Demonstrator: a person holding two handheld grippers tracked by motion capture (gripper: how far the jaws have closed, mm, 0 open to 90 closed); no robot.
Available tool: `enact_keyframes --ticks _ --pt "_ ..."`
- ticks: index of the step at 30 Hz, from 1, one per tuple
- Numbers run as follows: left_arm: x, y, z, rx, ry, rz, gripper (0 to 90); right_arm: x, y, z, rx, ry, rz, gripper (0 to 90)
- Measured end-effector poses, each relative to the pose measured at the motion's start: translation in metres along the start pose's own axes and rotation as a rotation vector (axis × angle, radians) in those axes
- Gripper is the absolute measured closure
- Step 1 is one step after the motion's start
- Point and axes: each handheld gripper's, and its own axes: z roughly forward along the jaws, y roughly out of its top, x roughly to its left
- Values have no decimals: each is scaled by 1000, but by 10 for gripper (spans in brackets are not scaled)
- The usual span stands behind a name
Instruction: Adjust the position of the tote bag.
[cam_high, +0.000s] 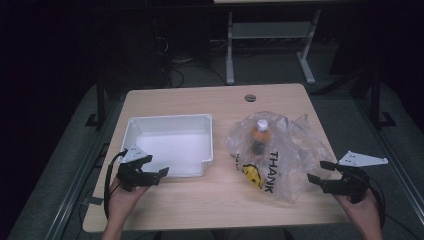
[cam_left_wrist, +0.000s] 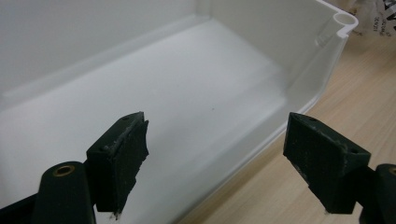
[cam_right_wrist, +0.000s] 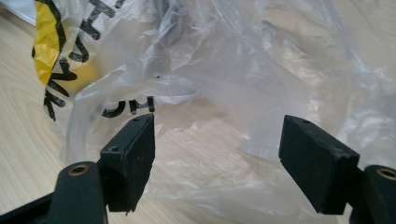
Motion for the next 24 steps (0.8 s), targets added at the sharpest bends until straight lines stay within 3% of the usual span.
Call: enact_keyframes --ticks 6,12,17,19,24 --pt "-11 7 -1 3 -16 20 213 5 2 0 -3 23 -17 261" --pt "-22 18 1 -13 -75 13 214 7 3 -4 -19 27 -23 259" --pt "-30 32 8 0 -99 43 213 4 1 -7 -27 25 -4 259" --pt "-33 38 10 -4 -113 34 208 1 1 -7 -37 29 18 256" --pt "-41 56 17 5 -137 56 207 3 1 -7 -27 19 6 257"
